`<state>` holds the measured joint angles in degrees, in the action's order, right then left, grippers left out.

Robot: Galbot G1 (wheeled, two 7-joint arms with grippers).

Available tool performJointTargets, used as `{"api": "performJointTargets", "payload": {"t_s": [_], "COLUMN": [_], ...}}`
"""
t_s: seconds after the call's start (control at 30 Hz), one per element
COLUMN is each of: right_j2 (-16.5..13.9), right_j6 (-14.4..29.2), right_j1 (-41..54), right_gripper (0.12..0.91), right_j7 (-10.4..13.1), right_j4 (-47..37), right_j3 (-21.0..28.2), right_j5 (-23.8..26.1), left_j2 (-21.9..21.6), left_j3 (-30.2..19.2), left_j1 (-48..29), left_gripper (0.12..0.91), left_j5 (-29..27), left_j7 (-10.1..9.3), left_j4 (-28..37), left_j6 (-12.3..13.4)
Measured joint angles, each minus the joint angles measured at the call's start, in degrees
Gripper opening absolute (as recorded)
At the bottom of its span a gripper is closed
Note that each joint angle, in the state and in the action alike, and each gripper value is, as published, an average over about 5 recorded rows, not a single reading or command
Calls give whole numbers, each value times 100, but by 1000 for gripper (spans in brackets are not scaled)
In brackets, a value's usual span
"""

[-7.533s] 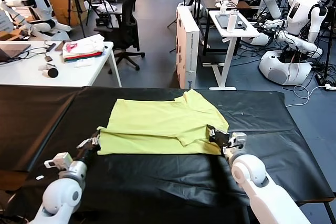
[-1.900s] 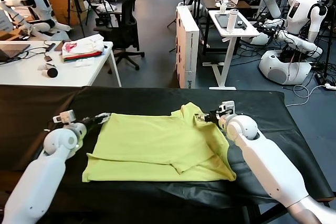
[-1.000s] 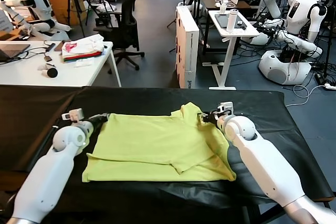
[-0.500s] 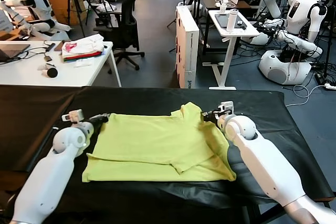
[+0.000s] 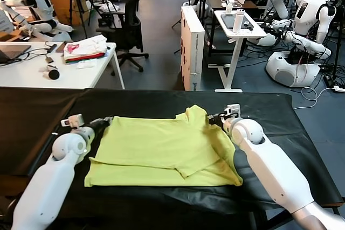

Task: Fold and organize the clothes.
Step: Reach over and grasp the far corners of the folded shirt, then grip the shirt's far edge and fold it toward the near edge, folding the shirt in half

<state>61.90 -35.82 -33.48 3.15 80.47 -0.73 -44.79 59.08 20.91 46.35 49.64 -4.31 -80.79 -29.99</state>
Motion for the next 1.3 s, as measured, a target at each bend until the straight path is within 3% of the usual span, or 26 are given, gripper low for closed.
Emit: {"api": "performJointTargets", "payload": {"t_s": [0.1,0.2,0.3,0.57,0.67,0.97,1.3], "right_j2": [-1,-2,-2,-1,-2,-142,-641], "right_j6": [0,0,1,39,81,166,193], "right_j1": [-1,-3,-3,-13,-31,-214,-925], "right_gripper": [138,138,138,138,138,138,138], "right_j7": [-5,-10,-13,-29,-40,-19,0], "right_j4": [-11,-23,-30,-23,-2,305,1380], "right_j3": [-1,-5,-12,-70,-104,-265,-749], "right_j5": [0,1,1,1,1,-42,-285], "left_j2": [23,31,33,36,17,-148,-398], "left_j3": [-12,-16,-22,-64,-67,-14,334], "left_j1": [-17,-24,-22,-20,-10,143,722], "left_gripper": [795,858,743,246,154,149,149], "left_j5": [-8,-12,-20,-47,-66,-53,125], "left_j7": [6,12,23,56,57,32,-1], "left_j4": [54,85,92,32,-25,-350,-1221], "left_j6": [10,31,43,31,32,36,40]}}
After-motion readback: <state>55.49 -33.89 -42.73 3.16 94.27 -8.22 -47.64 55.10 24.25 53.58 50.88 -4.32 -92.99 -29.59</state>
